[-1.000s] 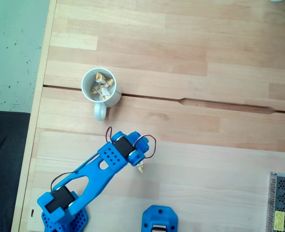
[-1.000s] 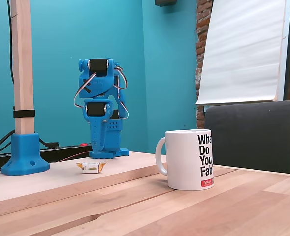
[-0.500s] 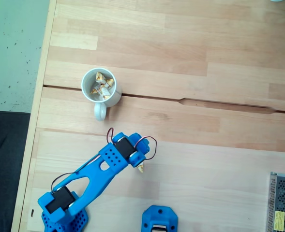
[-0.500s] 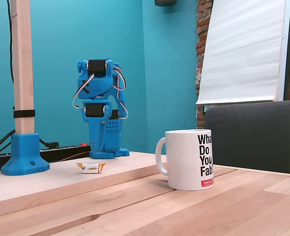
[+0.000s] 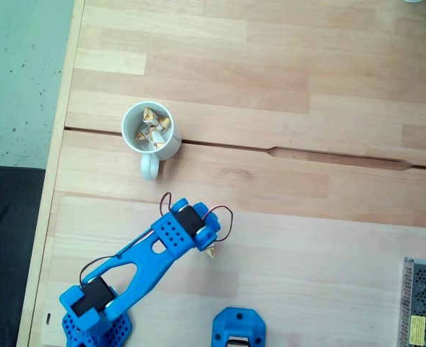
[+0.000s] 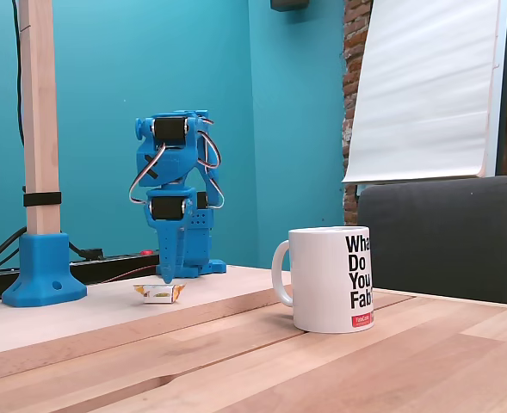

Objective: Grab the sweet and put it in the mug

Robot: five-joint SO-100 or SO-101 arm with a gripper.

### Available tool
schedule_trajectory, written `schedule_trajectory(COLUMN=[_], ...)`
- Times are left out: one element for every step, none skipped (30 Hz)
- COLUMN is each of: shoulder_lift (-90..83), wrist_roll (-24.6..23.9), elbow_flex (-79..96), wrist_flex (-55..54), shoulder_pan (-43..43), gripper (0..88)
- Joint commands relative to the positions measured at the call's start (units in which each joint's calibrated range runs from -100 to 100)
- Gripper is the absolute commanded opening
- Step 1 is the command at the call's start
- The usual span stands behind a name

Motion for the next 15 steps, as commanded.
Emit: schedule_trajectory(shoulder_lift=[-0.5, -0.6, -0.6, -0.6, -0.6, -0.6, -0.6, -0.6, -0.6, -0.6, -0.6, -0.6, -0.6, -0.6, -0.7], wrist_roll=[0.1, 0.1, 0.1, 0.1, 0.1, 0.1, 0.1, 0.1, 0.1, 0.1, 0.1, 0.1, 0.1, 0.1, 0.1], elbow_flex=[0.7, 1.1, 1.5, 1.7, 1.9, 2.0, 2.0, 2.1, 2.1, 2.1, 2.2, 2.2, 2.3, 2.6, 3.2], wrist_flex=[0.2, -0.1, -0.1, -0.2, -0.2, -0.2, -0.2, -0.2, -0.1, -0.1, 0.0, 0.2, 0.2, 0.2, 0.2], shoulder_pan=[0.6, 0.6, 0.6, 0.6, 0.6, 0.6, 0.6, 0.6, 0.6, 0.6, 0.6, 0.6, 0.6, 0.6, 0.6], gripper=[23.1, 23.1, 23.1, 23.1, 23.1, 23.1, 23.1, 23.1, 23.1, 23.1, 23.1, 23.1, 23.1, 23.1, 23.1])
